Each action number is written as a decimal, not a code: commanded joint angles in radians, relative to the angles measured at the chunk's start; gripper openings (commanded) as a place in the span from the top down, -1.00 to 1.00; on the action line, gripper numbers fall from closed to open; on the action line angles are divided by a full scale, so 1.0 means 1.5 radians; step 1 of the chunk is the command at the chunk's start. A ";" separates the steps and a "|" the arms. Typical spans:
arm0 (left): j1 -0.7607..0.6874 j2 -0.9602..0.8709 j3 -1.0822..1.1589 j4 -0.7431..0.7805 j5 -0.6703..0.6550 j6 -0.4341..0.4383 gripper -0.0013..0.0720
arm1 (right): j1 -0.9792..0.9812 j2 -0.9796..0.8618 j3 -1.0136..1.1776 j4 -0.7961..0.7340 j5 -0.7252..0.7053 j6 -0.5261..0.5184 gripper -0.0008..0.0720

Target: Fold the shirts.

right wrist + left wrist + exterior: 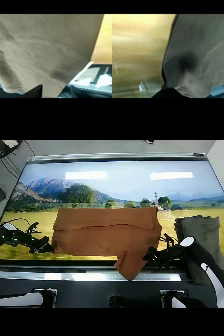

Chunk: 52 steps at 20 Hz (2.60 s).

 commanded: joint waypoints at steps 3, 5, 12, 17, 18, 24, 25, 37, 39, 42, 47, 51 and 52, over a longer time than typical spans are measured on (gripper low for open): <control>0.000 0.001 0.000 0.000 0.000 0.001 0.90 | 0.000 0.001 -0.044 0.036 -0.086 0.001 0.05; 0.000 0.001 0.000 0.000 0.000 0.001 0.89 | 0.000 0.002 -0.049 0.049 -0.084 0.000 0.84; -0.001 0.022 0.067 -0.023 -0.013 0.021 0.90 | 0.000 0.060 0.043 0.025 -0.025 -0.053 0.84; -0.033 -0.001 0.227 -0.075 0.018 -0.050 0.91 | 0.000 -0.026 0.287 -0.011 -0.031 -0.011 0.84; -0.042 -0.019 0.263 -0.075 0.025 -0.064 0.91 | 0.000 -0.065 0.341 -0.012 -0.034 -0.010 0.84; -0.105 -0.214 0.524 -0.076 0.025 -0.154 0.90 | 0.000 -0.322 0.618 -0.003 -0.061 0.032 0.84; -0.110 -0.242 0.558 -0.076 0.022 -0.163 0.90 | 0.000 -0.351 0.640 -0.002 -0.065 0.037 0.84; -0.115 -0.353 0.628 -0.087 -0.044 -0.189 -0.33 | -0.011 -0.409 0.662 0.045 -0.091 -0.039 -0.52; -0.098 -0.343 0.662 -0.087 -0.085 -0.188 -0.33 | -0.030 -0.367 0.662 -0.023 -0.067 -0.053 -0.97; -0.087 -0.301 0.680 -0.087 -0.085 -0.181 -0.32 | -0.054 -0.352 0.661 -0.162 -0.002 0.006 -0.98; -0.095 -0.242 0.680 -0.087 -0.083 -0.156 -0.29 | -0.055 -0.411 0.661 -0.120 0.044 0.006 -1.00; -0.099 -0.219 0.680 -0.087 -0.083 -0.145 -0.29 | -0.055 -0.452 0.661 -0.078 0.044 0.003 -1.00; -0.100 -0.217 0.680 -0.087 -0.083 -0.145 -0.29 | -0.055 -0.460 0.661 -0.062 0.049 0.003 -1.00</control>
